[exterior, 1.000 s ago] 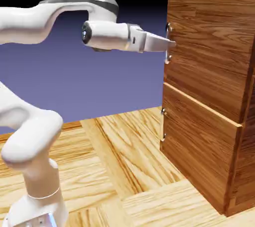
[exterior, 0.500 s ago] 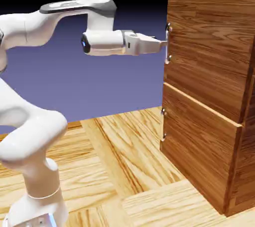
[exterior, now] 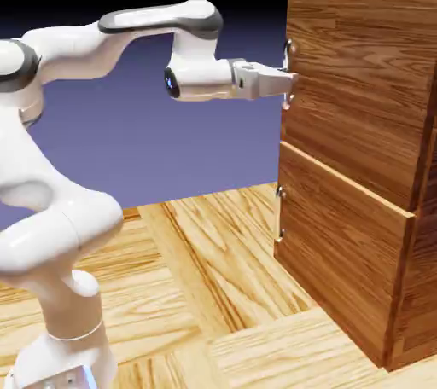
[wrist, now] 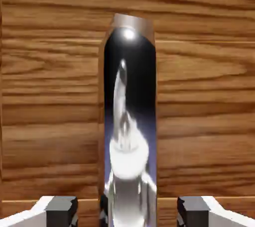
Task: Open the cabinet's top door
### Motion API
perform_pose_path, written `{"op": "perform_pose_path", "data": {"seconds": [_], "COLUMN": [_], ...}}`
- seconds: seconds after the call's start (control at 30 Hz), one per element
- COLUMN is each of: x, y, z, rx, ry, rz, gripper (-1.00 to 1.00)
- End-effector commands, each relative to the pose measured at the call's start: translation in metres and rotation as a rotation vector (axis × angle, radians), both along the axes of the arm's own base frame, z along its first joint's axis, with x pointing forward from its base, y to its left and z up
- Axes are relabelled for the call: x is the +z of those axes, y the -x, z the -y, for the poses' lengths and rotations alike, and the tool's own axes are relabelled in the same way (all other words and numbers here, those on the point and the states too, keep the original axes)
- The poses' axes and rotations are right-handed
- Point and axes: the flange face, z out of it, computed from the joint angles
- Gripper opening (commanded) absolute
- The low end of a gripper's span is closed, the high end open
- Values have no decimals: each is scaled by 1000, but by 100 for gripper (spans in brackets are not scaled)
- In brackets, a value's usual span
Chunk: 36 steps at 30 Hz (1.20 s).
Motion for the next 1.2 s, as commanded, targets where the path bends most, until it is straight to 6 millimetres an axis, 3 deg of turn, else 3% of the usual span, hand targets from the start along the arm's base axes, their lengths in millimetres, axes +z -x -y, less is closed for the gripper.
{"op": "perform_pose_path", "data": {"seconds": [0.0,0.47,0.9,1.17], "x": [0,0,0,0], "y": [5,79,150,179], "z": [2,39,96,128], "rx": [12,211,430,532], "ry": [-1,-1,-1,-1], "rz": [-1,-1,-1,-1], "gripper": [-100,-100,-100,-100]}}
